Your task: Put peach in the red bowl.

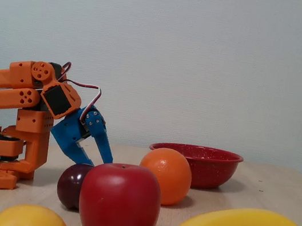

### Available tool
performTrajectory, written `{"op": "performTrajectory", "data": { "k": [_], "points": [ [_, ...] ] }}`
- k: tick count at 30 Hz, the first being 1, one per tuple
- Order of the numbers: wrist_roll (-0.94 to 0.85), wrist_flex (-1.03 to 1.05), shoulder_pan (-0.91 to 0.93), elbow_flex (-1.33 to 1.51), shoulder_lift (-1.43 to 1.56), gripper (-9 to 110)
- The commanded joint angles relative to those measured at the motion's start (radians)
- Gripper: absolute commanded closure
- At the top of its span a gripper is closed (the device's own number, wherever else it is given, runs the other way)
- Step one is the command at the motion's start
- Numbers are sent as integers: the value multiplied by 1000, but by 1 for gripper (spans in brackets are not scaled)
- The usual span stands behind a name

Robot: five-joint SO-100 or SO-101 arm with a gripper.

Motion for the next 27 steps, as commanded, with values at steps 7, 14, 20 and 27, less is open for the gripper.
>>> {"op": "performTrajectory", "data": {
  "k": [7, 14, 20, 27],
  "points": [
    [11, 2, 12, 14, 17, 102],
    [11, 2, 12, 14, 17, 102],
    [9, 2, 12, 14, 17, 101],
    [8, 2, 12, 14, 17, 101]
  ]
}}
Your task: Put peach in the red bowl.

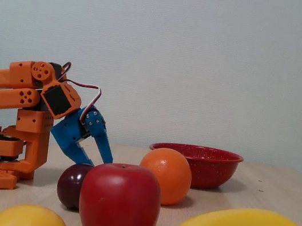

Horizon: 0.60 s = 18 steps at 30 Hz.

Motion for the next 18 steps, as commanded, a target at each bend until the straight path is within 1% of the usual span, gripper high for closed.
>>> {"op": "performTrajectory", "data": {
  "k": [1, 8, 12, 15, 18],
  "points": [
    [8, 2, 12, 14, 17, 101],
    [8, -12, -5, 17, 17, 102],
    [-23, -9, -3, -11, -3, 102],
    [-41, 32, 0, -74, -25, 102],
    [-64, 117, 0, -166, -61, 102]
  ]
}}
